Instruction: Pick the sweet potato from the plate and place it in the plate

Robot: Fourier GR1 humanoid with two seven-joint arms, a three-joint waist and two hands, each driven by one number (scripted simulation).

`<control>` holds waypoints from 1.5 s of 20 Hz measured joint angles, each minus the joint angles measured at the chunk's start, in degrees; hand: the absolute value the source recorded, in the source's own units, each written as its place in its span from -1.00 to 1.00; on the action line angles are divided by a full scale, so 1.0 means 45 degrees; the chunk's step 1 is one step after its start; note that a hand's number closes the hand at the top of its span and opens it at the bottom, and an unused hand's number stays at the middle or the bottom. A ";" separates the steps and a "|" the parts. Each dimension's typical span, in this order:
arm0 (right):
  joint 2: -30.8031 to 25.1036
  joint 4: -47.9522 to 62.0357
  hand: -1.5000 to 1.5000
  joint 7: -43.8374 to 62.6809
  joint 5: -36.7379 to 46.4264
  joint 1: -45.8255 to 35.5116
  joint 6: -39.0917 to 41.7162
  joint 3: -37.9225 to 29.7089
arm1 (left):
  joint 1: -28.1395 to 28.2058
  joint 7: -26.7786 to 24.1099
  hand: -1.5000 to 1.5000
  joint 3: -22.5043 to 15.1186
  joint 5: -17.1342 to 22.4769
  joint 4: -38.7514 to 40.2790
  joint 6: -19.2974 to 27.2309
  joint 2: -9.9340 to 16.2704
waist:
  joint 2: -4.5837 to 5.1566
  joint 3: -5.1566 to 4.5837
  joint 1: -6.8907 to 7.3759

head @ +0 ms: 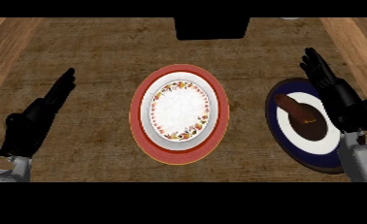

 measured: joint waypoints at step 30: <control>-0.3028 -0.0176 -1.00 -0.5704 0.0046 0.2763 0.5999 -0.3337 | 0.1755 -0.4112 0.00 0.1304 -0.1730 0.2297 0.1113 -0.1178 | 0.0328 -0.0373 0.0256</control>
